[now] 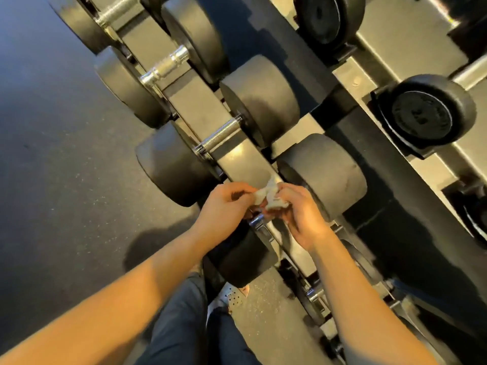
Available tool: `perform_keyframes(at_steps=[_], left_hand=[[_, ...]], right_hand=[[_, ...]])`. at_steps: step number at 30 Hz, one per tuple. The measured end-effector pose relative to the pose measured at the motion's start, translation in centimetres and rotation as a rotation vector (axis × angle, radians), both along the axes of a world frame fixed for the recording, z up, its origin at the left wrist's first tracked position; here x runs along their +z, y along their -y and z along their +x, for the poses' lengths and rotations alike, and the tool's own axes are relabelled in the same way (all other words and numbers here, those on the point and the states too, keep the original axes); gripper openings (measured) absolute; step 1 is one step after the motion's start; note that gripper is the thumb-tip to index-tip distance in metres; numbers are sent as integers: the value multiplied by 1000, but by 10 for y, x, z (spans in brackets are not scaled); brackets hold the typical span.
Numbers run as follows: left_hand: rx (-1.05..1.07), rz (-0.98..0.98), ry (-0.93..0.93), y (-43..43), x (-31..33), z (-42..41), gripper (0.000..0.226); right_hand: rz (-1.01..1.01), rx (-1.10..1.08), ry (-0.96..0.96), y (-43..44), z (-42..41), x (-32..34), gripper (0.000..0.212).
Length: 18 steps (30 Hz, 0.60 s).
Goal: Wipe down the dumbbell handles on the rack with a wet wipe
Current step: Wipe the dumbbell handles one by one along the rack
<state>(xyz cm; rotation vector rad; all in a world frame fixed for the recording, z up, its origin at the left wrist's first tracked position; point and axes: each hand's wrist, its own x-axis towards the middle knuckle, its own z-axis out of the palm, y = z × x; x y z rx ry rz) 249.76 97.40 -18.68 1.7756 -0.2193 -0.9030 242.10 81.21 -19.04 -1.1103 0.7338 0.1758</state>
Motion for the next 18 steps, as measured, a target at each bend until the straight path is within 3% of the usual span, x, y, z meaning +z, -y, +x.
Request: perform_keyframes(at_steps=[4,6,8,10,13,15,18], left_hand=[[158,72,6,-18,5,41,12],[169,113,44,-23,6,59,8],[114,165,104,-24,6,72,11],[31,218,187,-24,8,84,18],[-90,194,169,-30,8,105,27],[-85,148,168,-43,4,119,28],[133,277,425,-69,-14,142,24]], right_hand=[[-448,127,-124,-19,45,-5,13],[-569,105,-117,-33,68,-4,12],[-541,48,-145,-45,87,-1,11],[-349,5,-176,-54,102,6,18],[-223,4,-148,-59,121,11,20],[-369,34,-135,-57,130,3,13],[-855,264,-135,-51,144,-14,12]])
